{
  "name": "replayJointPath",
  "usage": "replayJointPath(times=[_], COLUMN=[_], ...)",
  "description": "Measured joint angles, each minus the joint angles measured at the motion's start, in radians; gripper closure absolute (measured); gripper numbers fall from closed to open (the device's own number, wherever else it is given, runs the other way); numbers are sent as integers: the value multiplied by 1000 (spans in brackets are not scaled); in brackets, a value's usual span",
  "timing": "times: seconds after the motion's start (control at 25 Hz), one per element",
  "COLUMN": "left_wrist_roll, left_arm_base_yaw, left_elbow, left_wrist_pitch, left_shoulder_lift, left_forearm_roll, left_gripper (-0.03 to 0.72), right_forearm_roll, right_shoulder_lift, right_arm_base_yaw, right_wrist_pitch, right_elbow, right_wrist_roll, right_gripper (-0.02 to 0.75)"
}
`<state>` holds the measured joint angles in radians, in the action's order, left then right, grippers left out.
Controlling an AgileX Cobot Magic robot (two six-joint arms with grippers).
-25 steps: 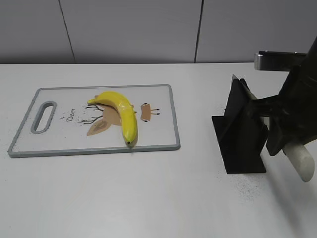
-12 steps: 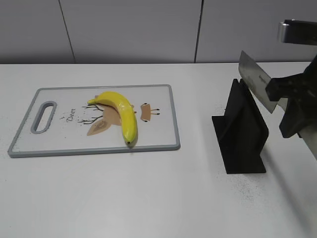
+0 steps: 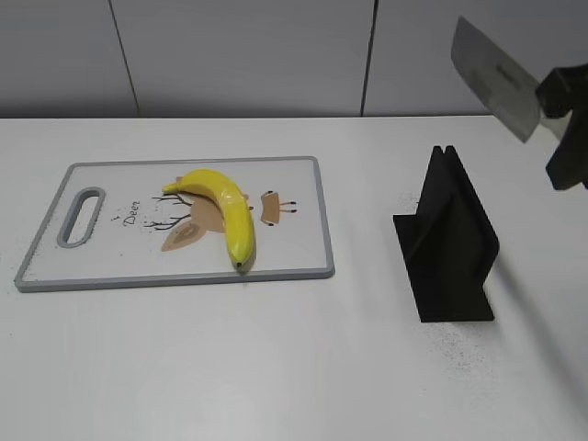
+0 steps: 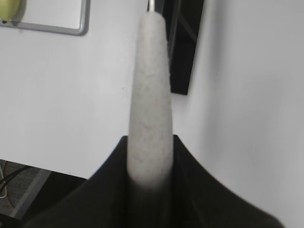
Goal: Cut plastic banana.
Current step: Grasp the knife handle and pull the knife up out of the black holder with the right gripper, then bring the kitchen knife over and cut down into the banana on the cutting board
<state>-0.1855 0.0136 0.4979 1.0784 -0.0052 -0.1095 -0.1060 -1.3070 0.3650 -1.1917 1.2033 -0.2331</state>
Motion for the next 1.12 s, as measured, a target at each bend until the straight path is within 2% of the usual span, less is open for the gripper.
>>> replayJointPath(times=[0.24,0.48,0.8,0.96,1.12], left_wrist_roll=[-5,-123,-382,-523,-712], left_arm_base_yaw=[0,-3,-13,-13,-13], left_elbow=[75,165,352,504,688], left_wrist_pitch=[-172,-262,-296,-234,-117], left_shoulder_lift=[98,368,767,978,1186], left_forearm_roll=[0,-9,-193,-254,-291], left_gripper=[208,204,165,157,155], right_forearm_roll=[19,21,7,-48,-106], right_shoulder_lift=[-86,-247,-466,-545,-628], right_arm_base_yaw=[0,0,0,0,0], right_wrist_pitch=[-34,-35,-35,-35,-35], right_elbow=[194,411,594,650,705], right_wrist_roll=[194,330,617,805,1000], right_gripper=[552,552,552,552,552])
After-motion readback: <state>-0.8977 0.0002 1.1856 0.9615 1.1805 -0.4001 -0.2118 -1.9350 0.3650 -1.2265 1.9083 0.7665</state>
